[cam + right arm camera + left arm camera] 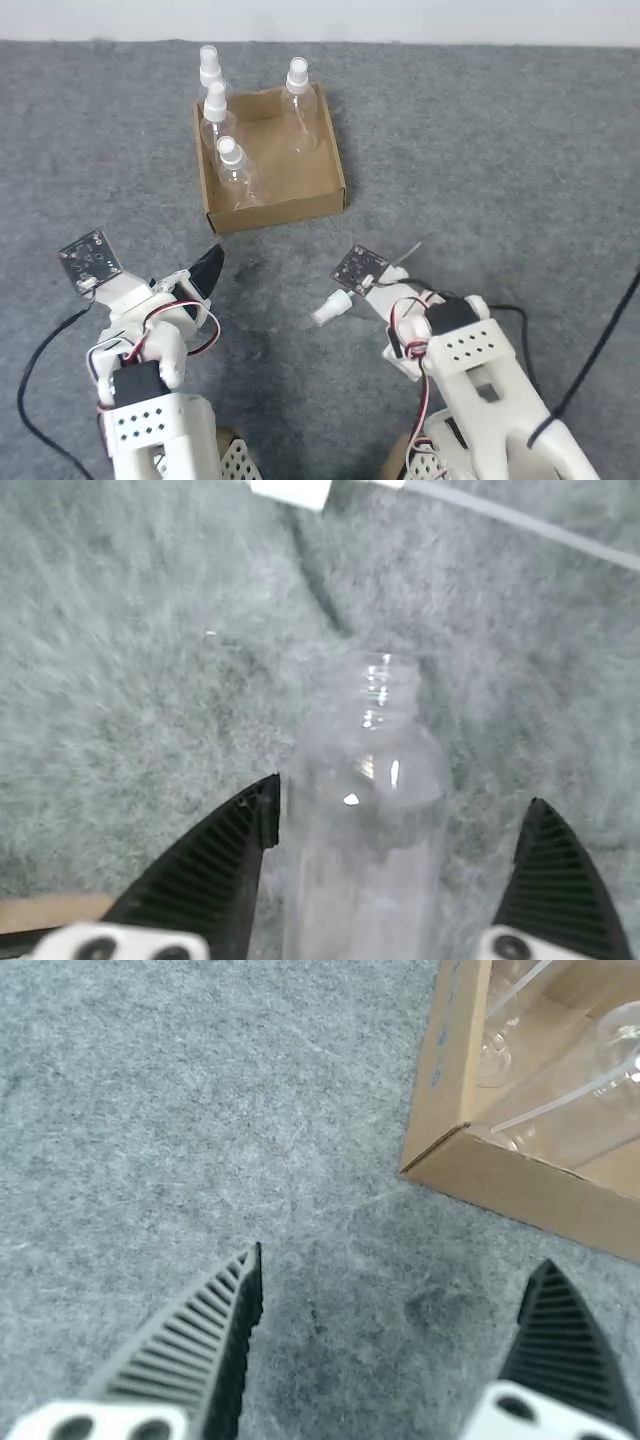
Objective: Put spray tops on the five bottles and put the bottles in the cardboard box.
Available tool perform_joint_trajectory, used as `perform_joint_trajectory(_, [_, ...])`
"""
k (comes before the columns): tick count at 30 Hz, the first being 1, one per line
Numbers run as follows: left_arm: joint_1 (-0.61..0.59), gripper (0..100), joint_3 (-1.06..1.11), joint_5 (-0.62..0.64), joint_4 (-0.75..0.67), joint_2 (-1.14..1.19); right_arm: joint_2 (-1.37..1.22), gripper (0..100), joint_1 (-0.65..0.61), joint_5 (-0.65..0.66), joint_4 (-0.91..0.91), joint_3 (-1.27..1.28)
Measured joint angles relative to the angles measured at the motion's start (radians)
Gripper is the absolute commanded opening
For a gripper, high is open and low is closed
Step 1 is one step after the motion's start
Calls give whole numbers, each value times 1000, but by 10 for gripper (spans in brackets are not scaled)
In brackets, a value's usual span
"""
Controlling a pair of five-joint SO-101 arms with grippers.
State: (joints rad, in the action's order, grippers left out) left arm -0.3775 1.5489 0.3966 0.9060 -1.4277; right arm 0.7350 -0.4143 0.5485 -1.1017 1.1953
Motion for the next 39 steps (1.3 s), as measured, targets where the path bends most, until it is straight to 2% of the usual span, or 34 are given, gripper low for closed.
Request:
perform_joint_trajectory(5, [0,378,0,0,0,0,2,293,0,0,9,8])
perform_joint_trajectory(10, [0,378,0,0,0,0,2,151,0,0,12,8])
perform_joint_trajectory(13, [0,378,0,0,0,0,2,120,0,-2,12,8])
perform_joint_trajectory(27, [0,378,0,0,0,0,2,117,-5,-83,12,-58])
perform_joint_trajectory(34, [0,378,0,0,0,0,2,117,-133,-127,12,-58])
perform_joint_trajectory(39, [0,378,0,0,0,0,2,117,-152,-138,12,-58])
